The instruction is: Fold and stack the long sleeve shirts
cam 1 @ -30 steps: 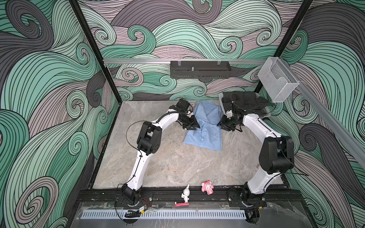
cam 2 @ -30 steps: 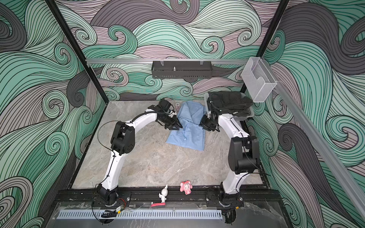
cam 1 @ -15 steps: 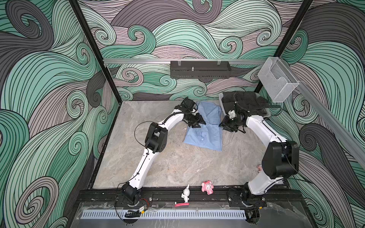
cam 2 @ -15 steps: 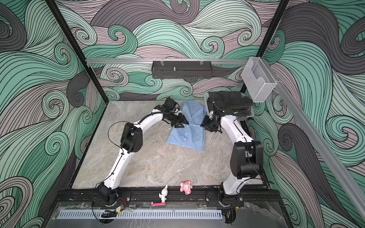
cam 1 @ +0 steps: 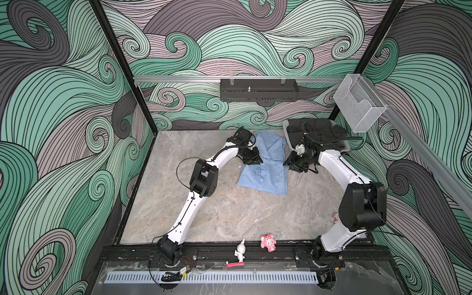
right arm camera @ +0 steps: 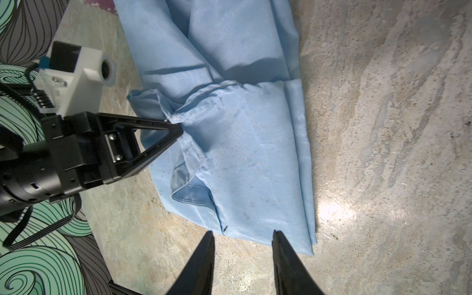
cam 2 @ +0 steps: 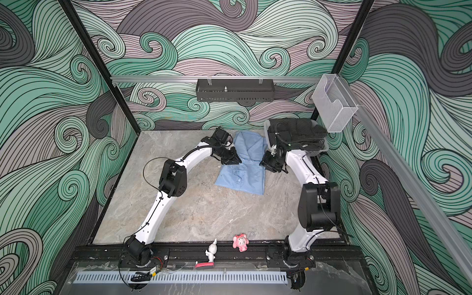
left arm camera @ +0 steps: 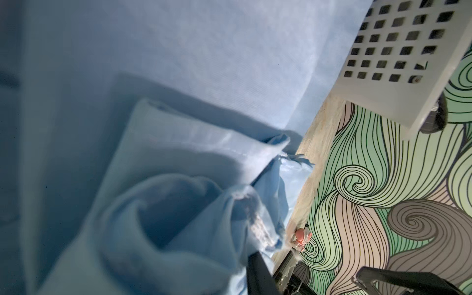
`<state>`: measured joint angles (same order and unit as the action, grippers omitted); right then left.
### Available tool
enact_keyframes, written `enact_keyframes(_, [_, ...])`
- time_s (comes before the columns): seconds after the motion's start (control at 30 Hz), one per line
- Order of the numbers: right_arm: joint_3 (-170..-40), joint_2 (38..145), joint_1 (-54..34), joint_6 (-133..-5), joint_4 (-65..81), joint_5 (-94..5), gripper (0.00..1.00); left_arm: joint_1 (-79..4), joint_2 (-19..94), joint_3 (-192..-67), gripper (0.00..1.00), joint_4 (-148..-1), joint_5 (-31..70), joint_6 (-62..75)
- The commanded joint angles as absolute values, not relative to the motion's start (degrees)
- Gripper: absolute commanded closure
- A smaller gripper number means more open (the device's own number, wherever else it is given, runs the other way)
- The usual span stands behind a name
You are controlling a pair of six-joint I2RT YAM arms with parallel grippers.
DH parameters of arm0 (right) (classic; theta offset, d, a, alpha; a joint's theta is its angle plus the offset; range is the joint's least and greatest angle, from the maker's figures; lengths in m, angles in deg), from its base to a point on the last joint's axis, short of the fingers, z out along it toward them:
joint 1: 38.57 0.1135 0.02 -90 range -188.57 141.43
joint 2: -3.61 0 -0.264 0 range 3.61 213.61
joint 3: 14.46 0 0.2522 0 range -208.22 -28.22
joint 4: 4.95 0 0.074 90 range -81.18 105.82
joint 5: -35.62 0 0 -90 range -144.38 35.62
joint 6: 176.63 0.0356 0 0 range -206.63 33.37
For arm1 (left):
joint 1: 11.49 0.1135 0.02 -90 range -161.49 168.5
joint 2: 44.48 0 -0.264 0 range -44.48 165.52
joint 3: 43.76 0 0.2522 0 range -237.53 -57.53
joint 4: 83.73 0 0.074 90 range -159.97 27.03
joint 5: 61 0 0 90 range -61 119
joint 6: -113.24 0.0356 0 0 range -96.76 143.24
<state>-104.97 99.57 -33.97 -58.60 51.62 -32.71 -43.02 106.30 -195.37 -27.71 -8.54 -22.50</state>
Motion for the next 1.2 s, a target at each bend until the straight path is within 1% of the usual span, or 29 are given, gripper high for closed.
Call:
enact_keyframes(0.0, [-103.9, 101.97, -33.41, -58.35, 45.95, -27.01, 0.56, -42.53, 104.53, -194.62, 0.64, -32.22, -8.35, -26.0])
enact_keyframes(0.1, [-103.5, 104.89, -32.26, -57.89, 39.84, -24.33, 0.51, -41.96, 98.96, -188.64, 0.36, -38.0, -8.34, -27.72])
enact_keyframes(0.13, [-104.1, 106.22, -31.83, -57.87, 39.21, -23.91, 0.5, -41.76, 96.83, -186.09, 0.31, -39.76, -8.25, -27.8])
enact_keyframes(0.17, [-105.12, 107.87, -31.35, -58.08, 39.02, -23.64, 0.49, -41.52, 94.09, -183.24, 0.28, -41.47, -8.01, -27.83])
enact_keyframes(0.3, [-108.6, 114.06, -30.06, -57.54, 38.43, -23.01, 0.46, -40.68, 84.04, -171.17, 0.27, -45.12, -7.39, -27.16])
enact_keyframes(0.47, [-110.58, 117.67, -28.41, -57.89, 37.39, -22.11, 0.46, -40.37, 74.14, -154.94, 0.27, -48.45, -7.23, -26.25])
enact_keyframes(0.53, [-111.02, 118.35, -27.91, -57.99, 36.71, -21.45, 0.47, -40.54, 72.21, -149.65, 0.29, -49.69, -7.62, -26.16])
enact_keyframes(0.63, [-111.28, 118.81, -27.44, -58.54, 36.09, -21.5, 0.52, -40.84, 71.52, -143.72, 0.36, -51.36, -8.04, -26.16])
enact_keyframes(0.73, [-111.32, 118.83, -27.36, -59.48, 36.12, -22.33, 0.64, -41.14, 72.73, -140.0, 0.46, -54.49, -8.85, -27.41])
enact_keyframes(0.77, [-111.62, 118.84, -27.32, -59.93, 36.58, -22.72, 0.71, -41.37, 73.49, -139.7, 0.49, -55.16, -8.94, -27.55])
enact_keyframes(0.87, [-113.41, 119.34, -27.32, -61.6, 38.81, -23.61, 0.87, -41.81, 76.1, -140.58, 0.55, -54.77, -9.16, -26.96])
enact_keyframes(0.93, [-115.14, 119.44, -27.32, -62.84, 40.42, -24.56, 0.96, -41.78, 77.6, -141.09, 0.58, -54.32, -9.11, -26.57])
enact_keyframes(0.97, [-116.5, 119.53, -27.32, -63.76, 41.6, -25.27, 0.99, -41.67, 78.19, -141.45, 0.61, -53.55, -9.02, -25.95])
enact_keyframes(1.03, [-119.36, 119.78, -27.34, -65.81, 43.76, -27.07, 1.0, -41.65, 79.24, -142.19, 0.63, -51.22, -8.39, -24.6])
enact_keyframes(1.17, [-126.43, 122.35, -27.32, -72.22, 47.76, -31.36, 1.0, -41.4, 81.39, -143.54, 0.64, -44.85, -6.55, -21.83])
